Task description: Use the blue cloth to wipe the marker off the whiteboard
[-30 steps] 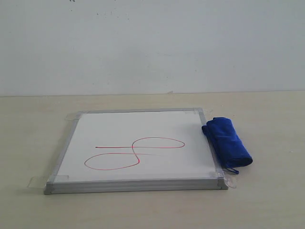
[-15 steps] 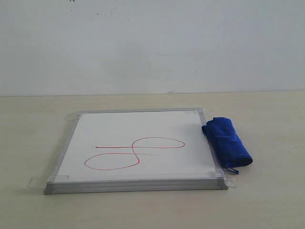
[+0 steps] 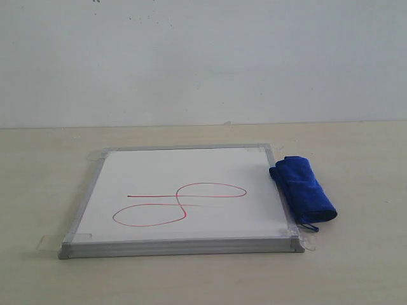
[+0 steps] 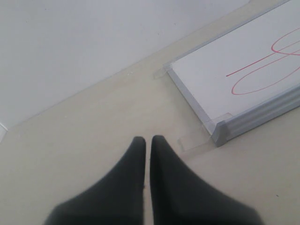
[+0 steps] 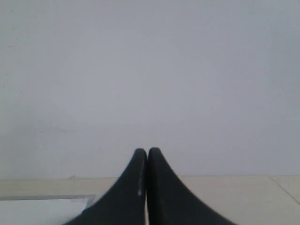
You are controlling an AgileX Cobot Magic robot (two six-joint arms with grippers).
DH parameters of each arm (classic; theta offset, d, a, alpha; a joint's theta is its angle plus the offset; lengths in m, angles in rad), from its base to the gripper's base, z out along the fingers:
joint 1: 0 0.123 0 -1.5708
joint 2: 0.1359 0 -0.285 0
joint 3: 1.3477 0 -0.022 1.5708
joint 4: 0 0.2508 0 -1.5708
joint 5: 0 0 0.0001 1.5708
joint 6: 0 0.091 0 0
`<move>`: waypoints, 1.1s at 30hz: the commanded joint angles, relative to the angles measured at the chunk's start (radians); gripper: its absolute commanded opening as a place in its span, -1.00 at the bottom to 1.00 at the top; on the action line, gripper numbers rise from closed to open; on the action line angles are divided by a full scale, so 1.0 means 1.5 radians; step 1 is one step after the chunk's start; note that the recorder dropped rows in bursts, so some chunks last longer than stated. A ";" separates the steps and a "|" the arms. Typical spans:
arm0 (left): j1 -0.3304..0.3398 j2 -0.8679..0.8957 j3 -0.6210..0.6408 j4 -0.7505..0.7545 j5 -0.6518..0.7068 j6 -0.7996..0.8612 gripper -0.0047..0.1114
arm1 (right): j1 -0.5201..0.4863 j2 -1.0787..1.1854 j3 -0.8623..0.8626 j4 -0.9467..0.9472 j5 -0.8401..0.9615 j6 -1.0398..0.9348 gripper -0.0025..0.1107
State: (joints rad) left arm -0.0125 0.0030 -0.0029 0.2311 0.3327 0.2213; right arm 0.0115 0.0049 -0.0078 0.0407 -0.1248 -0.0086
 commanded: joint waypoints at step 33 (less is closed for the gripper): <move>0.002 -0.002 0.002 -0.001 -0.002 0.003 -0.85 | -0.002 0.284 -0.238 0.000 0.038 -0.051 -0.96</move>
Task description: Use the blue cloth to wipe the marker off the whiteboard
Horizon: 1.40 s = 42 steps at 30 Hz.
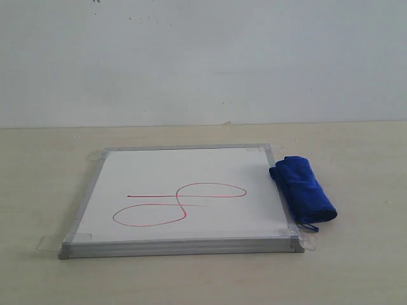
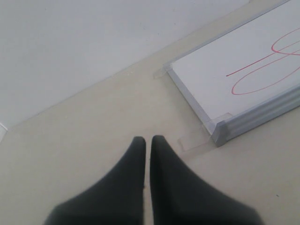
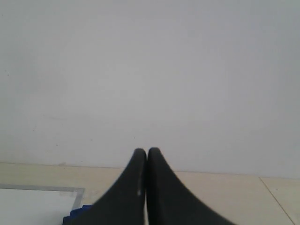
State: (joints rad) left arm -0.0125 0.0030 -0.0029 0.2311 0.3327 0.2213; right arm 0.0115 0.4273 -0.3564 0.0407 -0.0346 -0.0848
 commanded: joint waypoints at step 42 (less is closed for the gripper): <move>0.002 -0.002 0.002 -0.001 -0.002 0.003 -0.85 | 0.000 0.501 -0.352 0.210 0.424 -0.163 -0.96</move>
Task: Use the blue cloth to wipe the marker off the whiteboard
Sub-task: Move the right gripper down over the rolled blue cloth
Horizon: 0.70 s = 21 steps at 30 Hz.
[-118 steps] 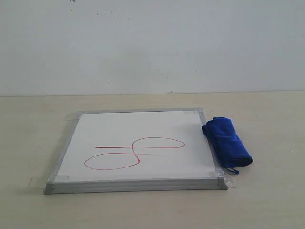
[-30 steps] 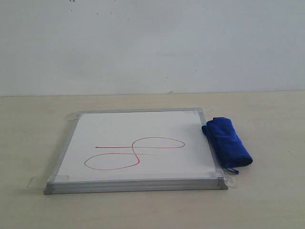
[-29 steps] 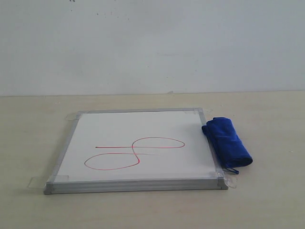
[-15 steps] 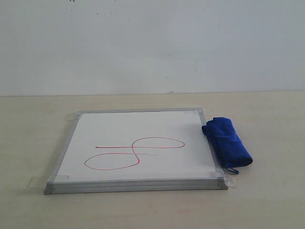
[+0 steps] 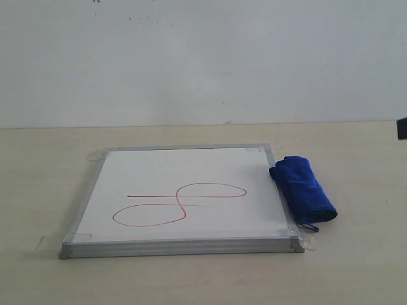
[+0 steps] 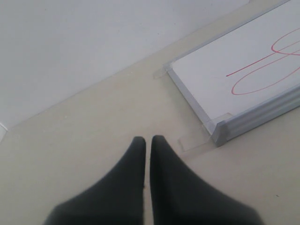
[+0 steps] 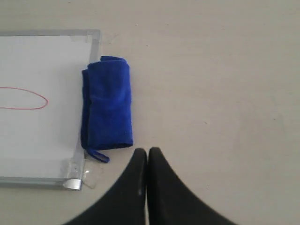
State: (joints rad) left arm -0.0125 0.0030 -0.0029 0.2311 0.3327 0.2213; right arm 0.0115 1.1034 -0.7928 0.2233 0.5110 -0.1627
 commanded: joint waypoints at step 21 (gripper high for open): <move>0.002 -0.002 0.002 -0.001 -0.002 0.003 -0.85 | 0.185 0.464 -0.449 -0.115 0.338 0.122 -0.96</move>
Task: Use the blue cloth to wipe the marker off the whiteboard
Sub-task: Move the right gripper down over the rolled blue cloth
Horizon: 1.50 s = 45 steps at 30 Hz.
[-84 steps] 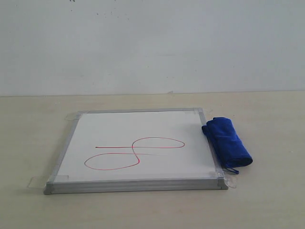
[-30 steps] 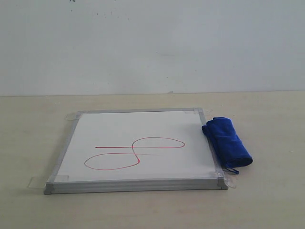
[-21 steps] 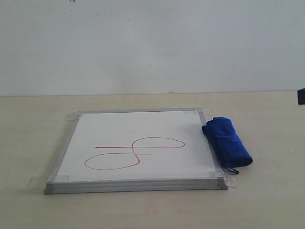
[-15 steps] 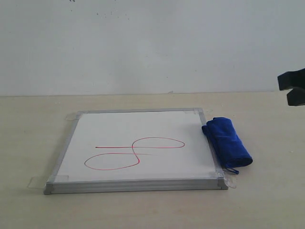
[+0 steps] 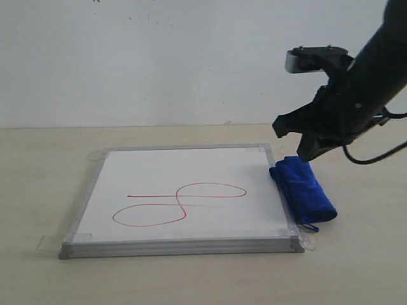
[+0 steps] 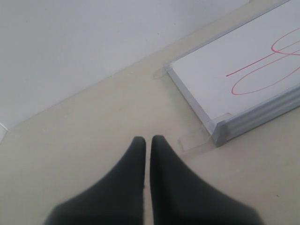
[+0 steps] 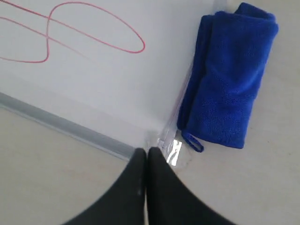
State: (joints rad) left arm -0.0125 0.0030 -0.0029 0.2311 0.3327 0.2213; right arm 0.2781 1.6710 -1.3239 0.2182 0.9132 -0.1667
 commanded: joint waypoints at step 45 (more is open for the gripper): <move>0.002 -0.002 0.002 -0.001 -0.002 0.003 -0.85 | -0.059 0.414 -0.361 -0.110 0.131 0.107 0.02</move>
State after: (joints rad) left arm -0.0125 0.0030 -0.0029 0.2311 0.3327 0.2213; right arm 0.1964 2.2636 -1.8614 0.0548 1.1054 0.0082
